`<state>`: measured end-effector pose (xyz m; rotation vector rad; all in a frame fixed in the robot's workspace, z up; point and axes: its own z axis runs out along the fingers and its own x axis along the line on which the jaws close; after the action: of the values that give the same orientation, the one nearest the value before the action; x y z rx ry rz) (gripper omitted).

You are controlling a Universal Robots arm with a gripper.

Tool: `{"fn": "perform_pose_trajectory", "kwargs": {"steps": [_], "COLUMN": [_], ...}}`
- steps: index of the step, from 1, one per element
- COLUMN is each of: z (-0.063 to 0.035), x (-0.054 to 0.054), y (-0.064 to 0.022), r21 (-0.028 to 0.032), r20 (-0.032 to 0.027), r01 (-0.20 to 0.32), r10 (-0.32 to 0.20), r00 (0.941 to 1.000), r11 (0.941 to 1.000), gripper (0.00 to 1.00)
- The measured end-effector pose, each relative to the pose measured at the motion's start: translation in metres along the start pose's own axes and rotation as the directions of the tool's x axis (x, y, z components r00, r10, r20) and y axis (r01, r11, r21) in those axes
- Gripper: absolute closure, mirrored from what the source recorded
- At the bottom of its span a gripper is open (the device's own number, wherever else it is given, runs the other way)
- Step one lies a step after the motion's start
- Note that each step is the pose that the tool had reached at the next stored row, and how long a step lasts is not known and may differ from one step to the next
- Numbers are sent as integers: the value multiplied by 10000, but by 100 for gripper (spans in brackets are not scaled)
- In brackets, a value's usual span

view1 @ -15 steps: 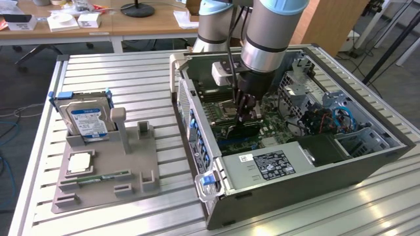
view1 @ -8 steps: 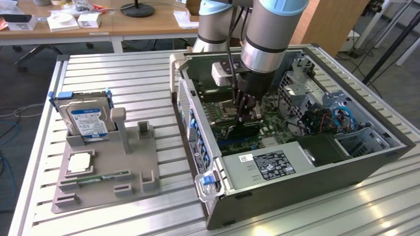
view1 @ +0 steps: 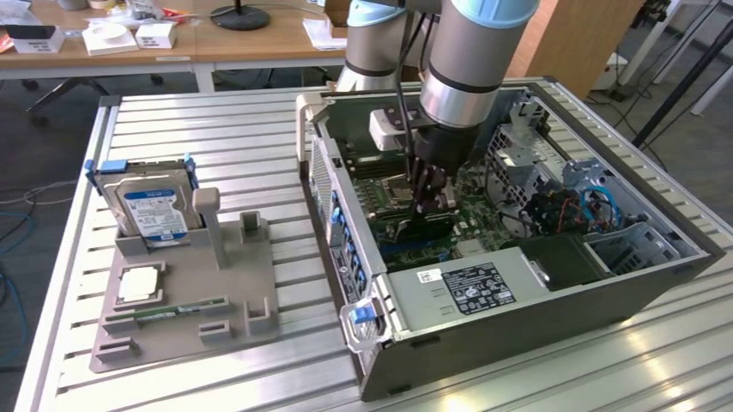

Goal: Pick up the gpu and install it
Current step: 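Press down on the gpu until it lock into place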

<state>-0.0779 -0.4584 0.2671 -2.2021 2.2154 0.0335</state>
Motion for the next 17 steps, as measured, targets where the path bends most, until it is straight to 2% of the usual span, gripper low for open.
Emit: {"fn": "perform_pose_trajectory", "kwargs": {"steps": [17], "z": [24], "x": [1], "y": [0], "r21": [-2], "r20": [-4], "r01": [0], "r10": [0], "r00": [10000], "r11": [10000], "gripper": [90]}}
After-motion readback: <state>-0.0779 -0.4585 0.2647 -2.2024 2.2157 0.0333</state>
